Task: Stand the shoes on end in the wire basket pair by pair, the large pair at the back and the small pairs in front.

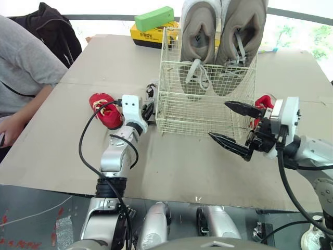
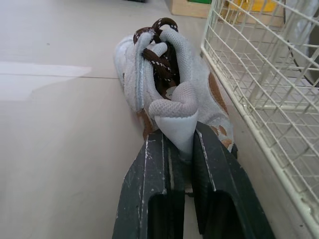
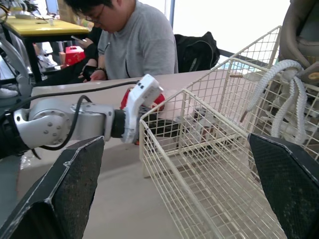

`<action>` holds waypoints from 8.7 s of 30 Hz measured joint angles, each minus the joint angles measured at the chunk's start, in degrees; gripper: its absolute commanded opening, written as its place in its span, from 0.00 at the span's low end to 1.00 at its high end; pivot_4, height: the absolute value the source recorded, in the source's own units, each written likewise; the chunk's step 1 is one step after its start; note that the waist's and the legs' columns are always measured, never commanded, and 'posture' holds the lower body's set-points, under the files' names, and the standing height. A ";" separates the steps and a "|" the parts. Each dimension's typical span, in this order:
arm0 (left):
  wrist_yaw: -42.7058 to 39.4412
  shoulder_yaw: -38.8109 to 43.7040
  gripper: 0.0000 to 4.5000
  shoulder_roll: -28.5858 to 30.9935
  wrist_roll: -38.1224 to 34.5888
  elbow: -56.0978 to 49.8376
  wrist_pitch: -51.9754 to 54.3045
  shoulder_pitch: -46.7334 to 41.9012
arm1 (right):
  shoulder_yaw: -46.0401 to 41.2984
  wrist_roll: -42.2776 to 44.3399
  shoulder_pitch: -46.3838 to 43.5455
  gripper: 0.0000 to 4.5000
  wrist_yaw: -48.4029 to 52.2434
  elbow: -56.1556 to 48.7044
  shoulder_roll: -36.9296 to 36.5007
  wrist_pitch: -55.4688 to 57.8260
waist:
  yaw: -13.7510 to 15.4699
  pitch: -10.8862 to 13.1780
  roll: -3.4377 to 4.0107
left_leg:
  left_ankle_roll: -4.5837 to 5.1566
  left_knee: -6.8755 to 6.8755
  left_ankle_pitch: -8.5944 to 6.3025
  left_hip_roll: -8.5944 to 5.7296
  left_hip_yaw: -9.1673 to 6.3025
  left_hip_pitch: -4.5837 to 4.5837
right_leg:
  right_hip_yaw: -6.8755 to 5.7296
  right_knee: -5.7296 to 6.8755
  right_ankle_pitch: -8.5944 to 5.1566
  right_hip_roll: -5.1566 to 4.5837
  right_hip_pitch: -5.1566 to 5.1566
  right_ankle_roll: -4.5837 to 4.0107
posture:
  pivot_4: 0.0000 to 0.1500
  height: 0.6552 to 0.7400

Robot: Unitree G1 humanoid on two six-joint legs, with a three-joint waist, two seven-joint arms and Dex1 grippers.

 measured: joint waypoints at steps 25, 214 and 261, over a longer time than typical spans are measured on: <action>-72.85 -4.90 0.00 21.32 -10.67 -0.27 -47.84 -11.57 | 10.69 20.56 -44.56 1.00 2.40 14.37 -21.36 26.84 | -0.30 0.19 0.29 | 0.11 0.51 -0.05 0.08 -0.06 -0.48 | -0.26 0.04 0.04 -0.06 -0.24 -0.09 | 1.00 1.00; -45.11 -5.94 0.96 16.31 -34.32 -34.81 24.06 -0.02 | 4.09 -17.02 -27.91 0.84 8.48 75.38 -24.29 17.53 | 0.00 0.23 0.74 | 0.12 1.85 -0.03 -0.37 -0.74 -0.68 | -0.94 1.21 -0.08 0.11 0.09 0.14 | 1.00 1.00; -33.30 -1.53 1.00 11.33 -34.70 -38.11 15.18 11.46 | 5.30 -46.20 -12.96 0.01 -29.20 31.86 26.47 -46.62 | -1.40 0.21 1.08 | 0.04 1.72 0.00 -0.22 -0.72 -0.64 | -0.57 1.23 -0.08 0.06 -0.06 0.17 | 1.00 1.00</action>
